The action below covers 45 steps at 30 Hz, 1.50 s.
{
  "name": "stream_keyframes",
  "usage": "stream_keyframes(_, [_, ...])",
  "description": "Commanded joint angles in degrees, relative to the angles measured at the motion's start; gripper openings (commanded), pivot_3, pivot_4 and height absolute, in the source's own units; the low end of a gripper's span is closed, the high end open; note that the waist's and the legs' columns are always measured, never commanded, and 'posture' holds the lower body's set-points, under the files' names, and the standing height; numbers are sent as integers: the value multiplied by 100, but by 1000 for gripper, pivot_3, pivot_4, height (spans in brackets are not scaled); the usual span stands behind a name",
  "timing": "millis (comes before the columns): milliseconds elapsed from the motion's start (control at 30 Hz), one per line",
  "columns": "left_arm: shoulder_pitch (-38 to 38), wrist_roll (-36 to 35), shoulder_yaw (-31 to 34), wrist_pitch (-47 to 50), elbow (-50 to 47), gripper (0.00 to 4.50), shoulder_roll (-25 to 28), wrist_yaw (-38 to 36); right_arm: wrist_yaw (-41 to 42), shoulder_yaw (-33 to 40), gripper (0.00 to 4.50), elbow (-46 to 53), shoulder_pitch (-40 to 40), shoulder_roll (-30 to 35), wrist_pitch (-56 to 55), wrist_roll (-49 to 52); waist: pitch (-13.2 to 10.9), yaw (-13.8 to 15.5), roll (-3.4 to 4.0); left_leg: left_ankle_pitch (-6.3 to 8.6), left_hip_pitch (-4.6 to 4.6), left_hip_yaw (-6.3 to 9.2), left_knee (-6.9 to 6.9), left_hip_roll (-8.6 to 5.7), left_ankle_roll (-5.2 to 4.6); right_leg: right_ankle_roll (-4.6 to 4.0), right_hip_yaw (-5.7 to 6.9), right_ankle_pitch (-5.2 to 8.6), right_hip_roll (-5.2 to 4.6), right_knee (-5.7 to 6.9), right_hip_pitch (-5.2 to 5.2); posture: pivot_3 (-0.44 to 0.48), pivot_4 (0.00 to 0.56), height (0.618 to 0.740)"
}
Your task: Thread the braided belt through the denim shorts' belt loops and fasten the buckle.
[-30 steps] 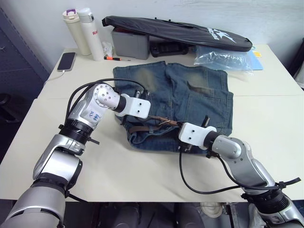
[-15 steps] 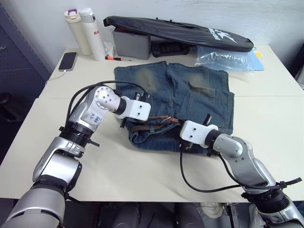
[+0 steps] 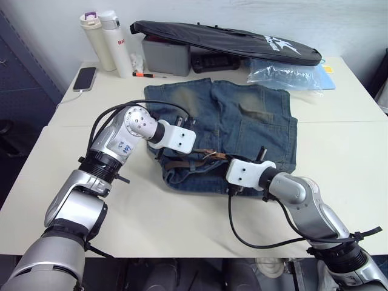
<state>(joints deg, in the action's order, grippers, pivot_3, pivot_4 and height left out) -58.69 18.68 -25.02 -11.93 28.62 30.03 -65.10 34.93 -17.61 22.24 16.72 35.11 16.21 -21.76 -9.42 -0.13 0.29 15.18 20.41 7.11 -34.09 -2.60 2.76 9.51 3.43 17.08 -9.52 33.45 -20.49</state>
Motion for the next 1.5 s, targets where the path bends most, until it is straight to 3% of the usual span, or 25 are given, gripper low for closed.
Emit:
stream_keyframes(33, [-311, 43, -45, -301, 116, 0, -55, -15, 33, 12, 31, 114, 115, -31, -147, -76, 0, 5, 0, 0, 0, 0, 0, 0, 0, 0, 0, 0, 0, 0, 0, 0, 150, 740])
stream_keyframes(433, [-523, -93, -103, -175, 307, 0, -794, -36, 118, 5, 31, 179, 117, -145, -115, -93, 0, 8, -1, 0, 1, -3, -3, 0, -1, 0, -2, 0, 0, 0, 1, 0, 150, 740])
stream_keyframes(767, [-530, -189, -34, 223, 295, 0, -1054, -162, 159, 38, 31, 185, 104, -229, -117, -106, 1, 10, -1, 1, 1, -3, -5, -1, -1, 0, -3, 0, 0, 1, 1, 0, 150, 740])
stream_keyframes(1500, [-167, -459, 228, 2470, -602, 0, -1465, -743, 284, 95, 31, 154, 48, -429, -49, -32, 1, 12, 0, 1, 1, -3, -7, -1, -2, 0, -4, 0, 0, 4, 1, 0, 150, 740])
